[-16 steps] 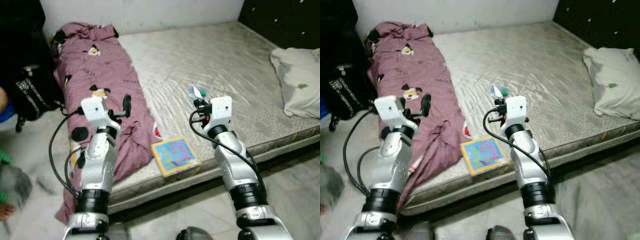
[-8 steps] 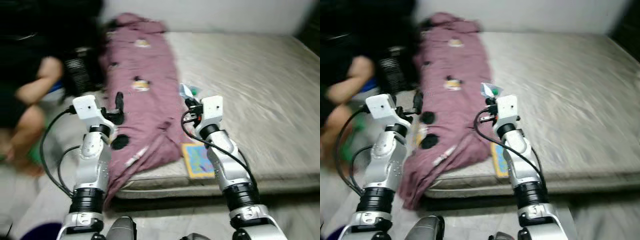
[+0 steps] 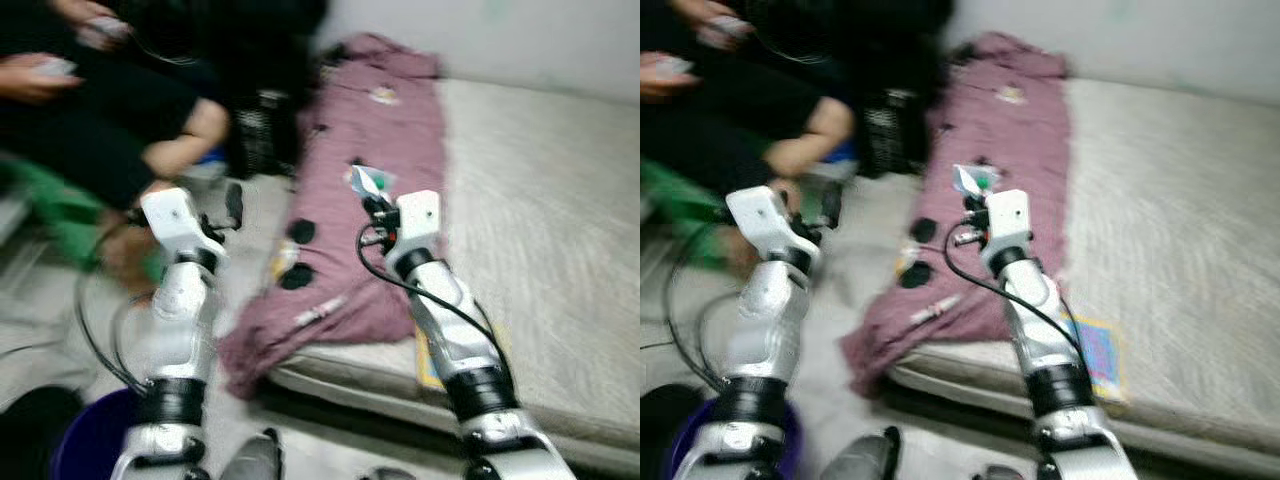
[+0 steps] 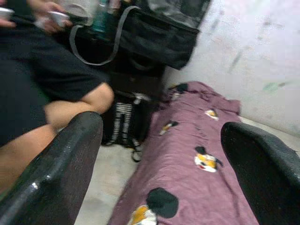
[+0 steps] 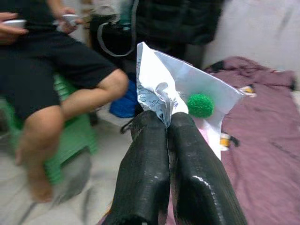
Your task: Clean up the room
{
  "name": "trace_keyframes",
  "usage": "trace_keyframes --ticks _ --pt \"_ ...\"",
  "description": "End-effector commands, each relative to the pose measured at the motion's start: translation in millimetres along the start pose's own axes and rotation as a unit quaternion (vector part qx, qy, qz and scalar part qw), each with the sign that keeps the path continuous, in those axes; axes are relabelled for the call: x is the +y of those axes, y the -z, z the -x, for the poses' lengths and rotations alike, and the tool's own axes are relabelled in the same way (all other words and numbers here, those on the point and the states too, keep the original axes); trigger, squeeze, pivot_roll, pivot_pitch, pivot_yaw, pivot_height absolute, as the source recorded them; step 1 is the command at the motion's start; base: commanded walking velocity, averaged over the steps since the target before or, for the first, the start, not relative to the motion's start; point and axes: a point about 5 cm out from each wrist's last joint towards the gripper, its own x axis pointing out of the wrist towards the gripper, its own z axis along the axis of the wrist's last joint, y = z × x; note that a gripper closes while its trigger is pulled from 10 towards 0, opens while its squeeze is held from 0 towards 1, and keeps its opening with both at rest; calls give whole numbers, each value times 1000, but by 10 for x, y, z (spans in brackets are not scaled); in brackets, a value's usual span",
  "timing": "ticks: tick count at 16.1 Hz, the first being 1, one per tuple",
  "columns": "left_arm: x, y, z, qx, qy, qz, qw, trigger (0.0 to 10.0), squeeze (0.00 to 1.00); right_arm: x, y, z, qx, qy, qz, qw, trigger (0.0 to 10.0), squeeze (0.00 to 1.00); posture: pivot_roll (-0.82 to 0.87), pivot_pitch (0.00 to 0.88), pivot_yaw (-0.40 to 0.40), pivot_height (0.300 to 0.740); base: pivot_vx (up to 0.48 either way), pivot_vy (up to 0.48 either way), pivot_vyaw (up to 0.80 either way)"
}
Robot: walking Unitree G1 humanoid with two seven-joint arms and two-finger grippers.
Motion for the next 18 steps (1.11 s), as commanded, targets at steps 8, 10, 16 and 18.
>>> trace_keyframes --ticks 8,10,16,18 --pt "23 -11 -27 1 -6 -9 1000 10000 0 1 -33 -32 -7 -1 3 1000 10000 0 1 15 -32 740 0 0 800" --pt "26 -8 -29 2 -7 -9 1000 10000 0 2 -35 -35 -8 -1 4 1000 10000 0 1 14 -32 740 0 0 800" --pt "36 7 -12 3 -9 -11 1000 10000 0 9 -42 -36 -12 -4 7 1000 10000 0 1 16 -30 740 0 0 800" --pt "64 16 9 5 -11 -14 1000 10000 0 13 -41 -35 -12 -5 7 1000 10000 0 4 15 -30 740 0 0 800"
